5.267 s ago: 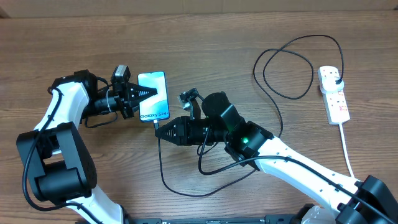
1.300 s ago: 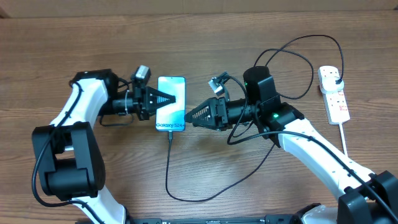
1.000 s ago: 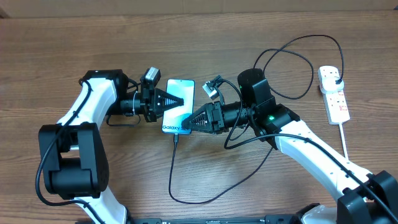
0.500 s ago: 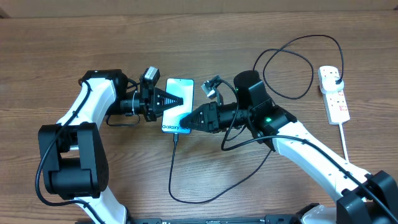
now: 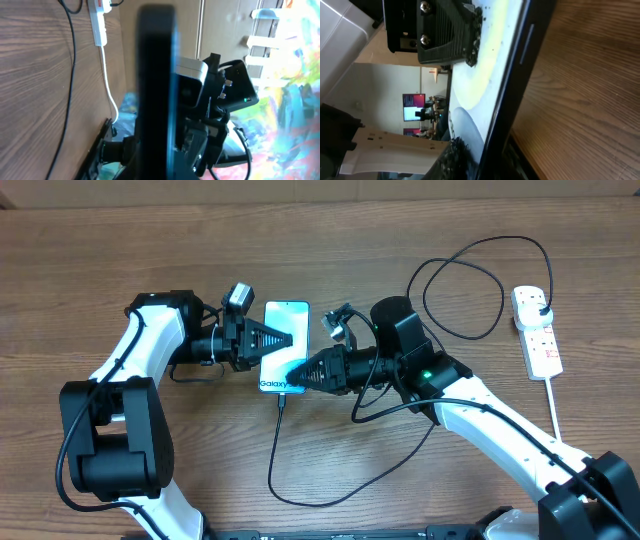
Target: Plug charger to phone and switch on socket
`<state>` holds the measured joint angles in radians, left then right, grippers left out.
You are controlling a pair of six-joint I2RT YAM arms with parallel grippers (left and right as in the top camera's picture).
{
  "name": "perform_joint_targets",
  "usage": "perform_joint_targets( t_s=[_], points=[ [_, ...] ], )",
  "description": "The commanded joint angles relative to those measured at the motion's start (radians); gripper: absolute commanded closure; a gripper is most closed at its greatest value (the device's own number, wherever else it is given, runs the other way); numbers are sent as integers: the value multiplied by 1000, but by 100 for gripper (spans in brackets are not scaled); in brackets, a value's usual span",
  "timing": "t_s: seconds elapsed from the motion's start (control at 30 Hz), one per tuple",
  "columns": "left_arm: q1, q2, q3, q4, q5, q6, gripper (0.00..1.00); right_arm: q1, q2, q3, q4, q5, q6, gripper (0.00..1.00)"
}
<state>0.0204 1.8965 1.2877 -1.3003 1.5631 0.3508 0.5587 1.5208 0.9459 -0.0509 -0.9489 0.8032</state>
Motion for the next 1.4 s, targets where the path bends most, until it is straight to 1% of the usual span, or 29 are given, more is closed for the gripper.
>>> perform_joint_targets(
  t_s=[0.0, 0.03, 0.07, 0.1, 0.2, 0.23, 0.33, 0.4, 0.5, 0.6, 0.8, 0.83, 0.97, 1.2, 1.37],
  points=[
    [-10, -8, 2, 28, -15, 31, 75, 7, -6, 17, 36, 40, -46, 96],
    [-10, -8, 2, 39, -18, 31, 69, 7, -6, 17, 36, 40, -46, 96],
    [-10, -8, 2, 55, -20, 31, 60, 7, -6, 17, 36, 39, -46, 96],
    [-10, -8, 2, 71, -22, 31, 54, 7, -6, 17, 36, 40, -46, 96],
    [-6, -8, 2, 118, -22, 30, 30, 7, -6, 17, 35, 40, -54, 96],
    [-6, -8, 2, 134, -22, 30, 23, 7, -6, 17, 35, 40, -54, 96],
    [3, -8, 2, 185, -26, 27, 8, 7, -6, 17, 34, 40, -74, 96],
    [20, -8, 2, 216, -31, 8, 2, 7, -6, 17, 14, 40, -103, 96],
    [51, -8, 2, 246, -64, -18, 0, 7, -6, 17, -55, 76, -106, 96],
    [87, -8, 2, 261, -142, -36, 0, 7, -6, 17, -149, 143, -137, 96],
    [150, -8, 2, 265, -404, -93, 0, 7, -6, 17, -380, 335, -240, 96],
    [156, -8, 2, 265, -499, -97, 0, 7, -6, 16, -442, 394, -264, 96],
    [153, -8, 2, 266, -669, -97, 0, 7, -6, 12, -539, 479, -285, 97],
    [148, -8, 2, 269, -844, -97, 0, 7, -5, -33, -547, 531, -285, 96],
    [148, -8, 2, 269, -931, -97, 0, 7, 6, -70, -522, 530, -284, 96]
  ],
)
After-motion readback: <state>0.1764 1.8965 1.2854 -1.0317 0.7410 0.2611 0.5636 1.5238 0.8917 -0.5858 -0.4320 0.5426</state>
